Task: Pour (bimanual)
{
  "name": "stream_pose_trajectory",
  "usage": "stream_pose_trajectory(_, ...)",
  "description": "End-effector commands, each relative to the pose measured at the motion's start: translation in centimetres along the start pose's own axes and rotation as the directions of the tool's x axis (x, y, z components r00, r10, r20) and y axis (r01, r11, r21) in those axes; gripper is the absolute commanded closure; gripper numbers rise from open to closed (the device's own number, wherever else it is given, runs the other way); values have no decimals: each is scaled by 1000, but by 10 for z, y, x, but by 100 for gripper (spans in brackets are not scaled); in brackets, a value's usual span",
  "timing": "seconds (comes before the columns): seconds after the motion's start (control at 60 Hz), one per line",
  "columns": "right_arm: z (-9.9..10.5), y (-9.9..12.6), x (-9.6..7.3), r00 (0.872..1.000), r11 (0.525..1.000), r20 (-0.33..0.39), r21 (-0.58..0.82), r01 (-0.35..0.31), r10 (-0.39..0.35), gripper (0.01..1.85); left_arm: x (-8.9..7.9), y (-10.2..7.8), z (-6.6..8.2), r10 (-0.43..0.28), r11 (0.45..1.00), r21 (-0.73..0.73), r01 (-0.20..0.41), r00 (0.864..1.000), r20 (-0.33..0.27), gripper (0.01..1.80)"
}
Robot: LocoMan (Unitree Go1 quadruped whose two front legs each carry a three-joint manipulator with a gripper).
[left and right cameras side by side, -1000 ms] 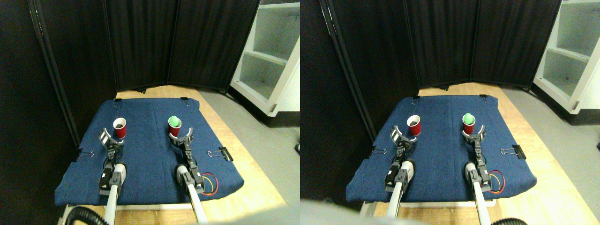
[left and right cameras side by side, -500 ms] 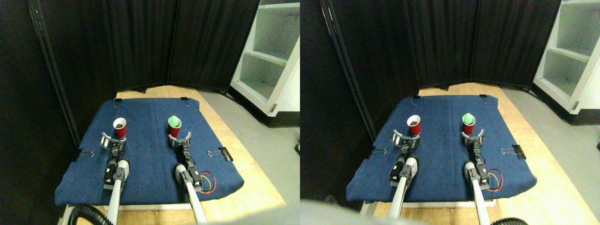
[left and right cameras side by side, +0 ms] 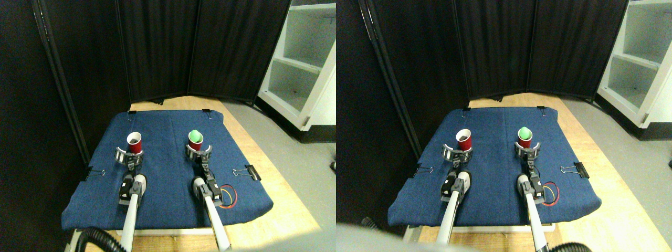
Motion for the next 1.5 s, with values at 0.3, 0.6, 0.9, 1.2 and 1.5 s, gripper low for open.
stream_pose_trajectory(0.3, -10, -3, 11, 1000, 999, 1, 42, 6, -6, 84, 11, 3, -18, 17, 997, -69, -20, 999, -47, 67)
stream_pose_trajectory(0.6, -7, -3, 15, 1000, 1000, 8, 16, 1, -1, 78, 25, 7, -24, 29, 992, -121, -35, 998, -56, 70)
stream_pose_trajectory(0.9, -8, -4, 19, 1000, 999, 5, 36, 8, -8, 81, 33, 8, -30, 38, 990, -131, -44, 998, -48, 72)
stream_pose_trajectory(1.2, -6, -4, 25, 1000, 999, 10, 40, 20, -20, 77, 38, 12, -33, 47, 989, -135, -53, 998, -45, 68)
stream_pose_trajectory(1.5, -2, -7, 31, 1000, 998, 17, 52, 21, -22, 80, 43, 16, -37, 66, 988, -139, -72, 997, -44, 71)
